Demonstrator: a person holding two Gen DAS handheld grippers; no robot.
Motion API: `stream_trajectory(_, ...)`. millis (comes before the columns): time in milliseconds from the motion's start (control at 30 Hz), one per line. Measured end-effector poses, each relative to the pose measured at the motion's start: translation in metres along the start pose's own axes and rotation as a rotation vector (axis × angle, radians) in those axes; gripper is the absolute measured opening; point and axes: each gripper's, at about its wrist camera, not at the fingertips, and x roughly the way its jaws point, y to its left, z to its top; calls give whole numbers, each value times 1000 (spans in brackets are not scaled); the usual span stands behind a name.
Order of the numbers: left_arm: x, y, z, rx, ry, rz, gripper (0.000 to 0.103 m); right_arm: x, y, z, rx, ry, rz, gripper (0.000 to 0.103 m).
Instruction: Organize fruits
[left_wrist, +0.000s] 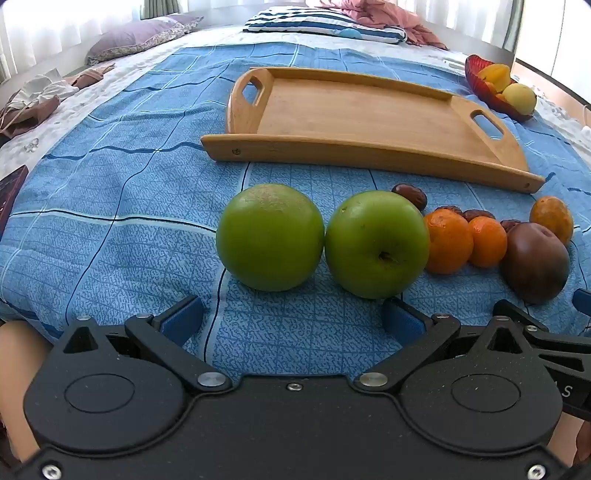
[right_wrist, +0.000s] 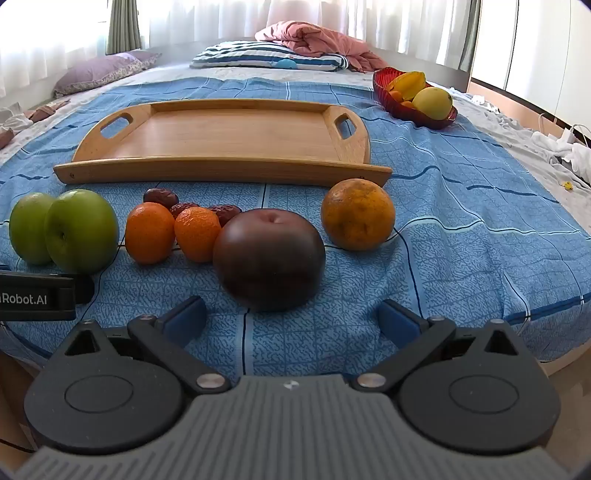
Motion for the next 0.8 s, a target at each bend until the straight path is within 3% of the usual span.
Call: stream_trajectory(800, 0, 0, 0, -3, -2, -3, 103, 0, 0, 0, -3, -1, -1, 103)
